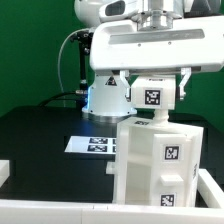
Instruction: Assemble cabinet
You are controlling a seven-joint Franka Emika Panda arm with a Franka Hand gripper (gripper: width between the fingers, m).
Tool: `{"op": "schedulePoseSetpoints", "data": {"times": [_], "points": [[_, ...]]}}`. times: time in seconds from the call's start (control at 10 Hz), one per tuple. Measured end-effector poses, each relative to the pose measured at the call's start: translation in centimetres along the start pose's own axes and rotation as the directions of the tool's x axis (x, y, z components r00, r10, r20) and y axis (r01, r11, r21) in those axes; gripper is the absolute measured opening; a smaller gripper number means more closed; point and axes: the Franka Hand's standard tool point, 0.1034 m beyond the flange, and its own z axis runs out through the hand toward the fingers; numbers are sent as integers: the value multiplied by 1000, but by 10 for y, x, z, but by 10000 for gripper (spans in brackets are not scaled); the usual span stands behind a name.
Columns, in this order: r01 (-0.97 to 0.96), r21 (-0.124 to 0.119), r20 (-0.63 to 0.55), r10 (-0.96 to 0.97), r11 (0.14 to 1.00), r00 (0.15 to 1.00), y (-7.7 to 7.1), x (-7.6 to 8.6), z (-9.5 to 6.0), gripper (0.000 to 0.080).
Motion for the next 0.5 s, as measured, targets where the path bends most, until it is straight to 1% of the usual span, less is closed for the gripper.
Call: {"op": "schedulePoseSetpoints", "data": {"times": [0.1,0.3,0.5], "points": [[5,1,6,-5,1000,1000,-9,-6,4,551],[28,-2,10,-28,1000,1000,-13,-7,8,551],[39,0,14,-39,999,999,-18,-12,11,551]]}}
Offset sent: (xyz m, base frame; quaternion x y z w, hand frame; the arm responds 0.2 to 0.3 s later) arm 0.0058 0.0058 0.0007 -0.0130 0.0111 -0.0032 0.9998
